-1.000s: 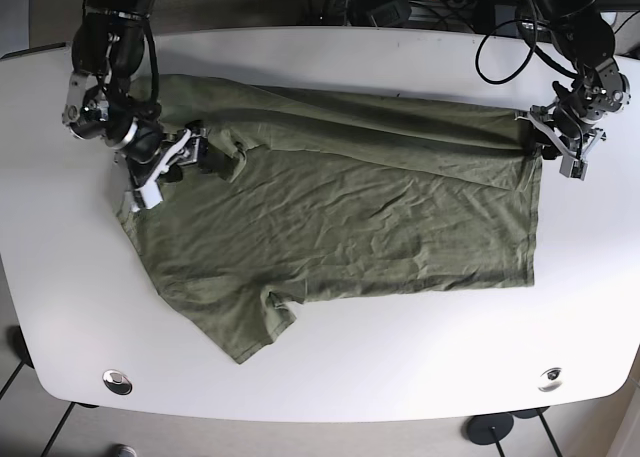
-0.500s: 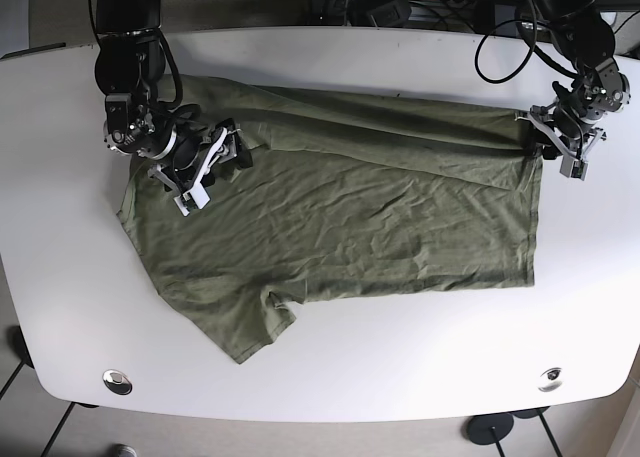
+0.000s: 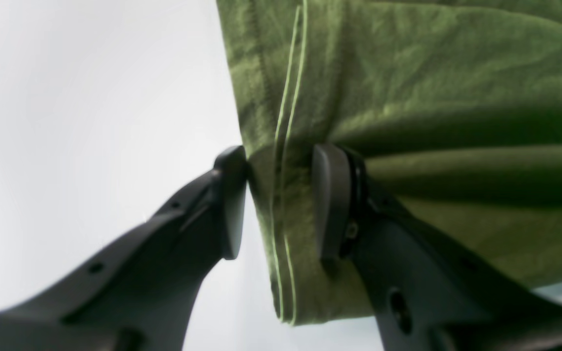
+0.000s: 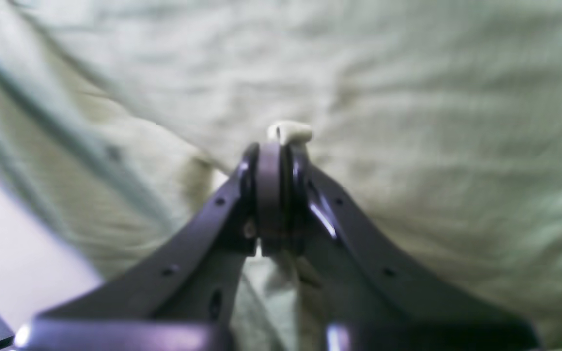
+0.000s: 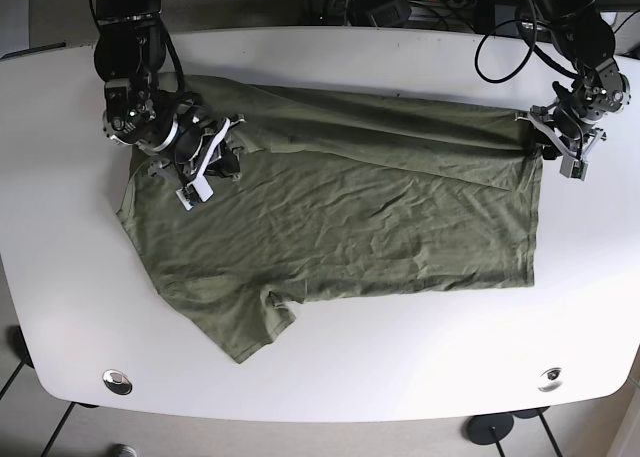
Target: Fold the T-shirt properly
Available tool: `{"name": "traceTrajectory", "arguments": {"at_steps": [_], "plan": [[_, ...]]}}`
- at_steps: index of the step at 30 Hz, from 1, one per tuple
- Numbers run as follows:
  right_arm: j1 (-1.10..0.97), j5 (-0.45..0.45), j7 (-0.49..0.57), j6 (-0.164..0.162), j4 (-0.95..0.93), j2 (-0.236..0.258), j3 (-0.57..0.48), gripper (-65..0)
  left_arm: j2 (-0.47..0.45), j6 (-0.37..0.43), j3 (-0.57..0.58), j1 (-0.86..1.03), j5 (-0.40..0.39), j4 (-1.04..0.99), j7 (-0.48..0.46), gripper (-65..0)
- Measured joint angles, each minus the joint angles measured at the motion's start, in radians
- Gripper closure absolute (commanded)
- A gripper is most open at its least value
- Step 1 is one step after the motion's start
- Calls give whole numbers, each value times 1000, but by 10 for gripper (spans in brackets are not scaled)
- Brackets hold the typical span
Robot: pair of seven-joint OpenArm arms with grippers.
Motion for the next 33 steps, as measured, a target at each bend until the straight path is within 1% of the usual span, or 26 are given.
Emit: {"name": "traceTrajectory", "arguments": {"at_steps": [3, 6, 8, 10, 12, 13, 14, 15, 17, 18, 19, 21, 22, 23, 24, 25, 27, 28, 29, 31, 32, 33], "plan": [[13, 2, 5, 0, 65, 0, 2, -17, 0, 0, 0, 0, 0, 0, 0, -197], [61, 0, -8, 0, 43, 0, -1, -19, 0, 0, 0, 0, 0, 0, 0, -197], [125, 3, 4, 0, -28, 0, -1, -19, 0, 0, 0, 0, 0, 0, 0, -197], [197, 2, 8, -1, -138, 0, -1, -21, 0, 0, 0, 0, 0, 0, 0, -197], [243, 0, 47, -1, -222, 0, -1, -30, 0, 0, 0, 1, 0, 0, 0, -197], [262, 0, 58, -1, -253, 0, -1, -68, 0, 0, 0, 2, 0, 0, -1, -197], [276, 0, 60, -1, -271, 0, -1, -155, 0, 0, 0, 3, 0, 0, -2, -197], [280, 0, 60, -5, -274, 0, 0, -273, 0, 0, -1, 3, 0, 0, -1, -197], [262, 1, 56, -10, -237, 1, 14, -423, 0, 0, -1, 3, 0, 0, -1, -197], [226, 12, 56, -8, -181, 0, 56, -507, 0, 0, -1, 3, 0, 0, -1, -197], [194, 16, 47, -6, -138, 0, 97, -534, 0, 0, -1, 3, 0, 0, -2, -197], [129, 17, -35, 0, -53, -5, 202, -537, 0, 0, -2, 2, 0, 0, 0, -197], [82, 23, -80, -2, -1, -20, 289, -537, 0, 0, -2, 2, 1, 0, 0, -197], [50, 52, -102, -4, 27, -36, 352, -537, 0, 0, -2, 2, 1, 0, 0, -197], [3, 123, -132, -3, 54, -52, 427, -537, 0, 0, -2, 2, 0, 0, 1, -197], [-26, 170, -157, 1, 63, -60, 478, -537, 0, 0, -2, 2, -1, 3, 1, -197], [-81, 278, -222, -1, 60, -60, 604, -537, 2, 0, -3, 3, 8, 24, 23, -197], [-98, 329, -247, -1, 47, -52, 644, -537, 5, 0, -3, 4, 12, 31, 24, -197], [-116, 393, -284, -3, 17, -44, 675, -537, 10, 0, -3, 6, 11, 40, 25, -197], [-126, 465, -326, -2, -31, -51, 692, -537, 13, 0, -3, 6, 12, 53, 32, -197], [-125, 495, -341, -2, -66, -56, 697, -537, 14, 1, -3, 6, 12, 69, 35, -197], [-125, 495, -341, -3, -86, -57, 697, -537, 17, 6, -3, 6, 10, 81, 35, -197]]}}
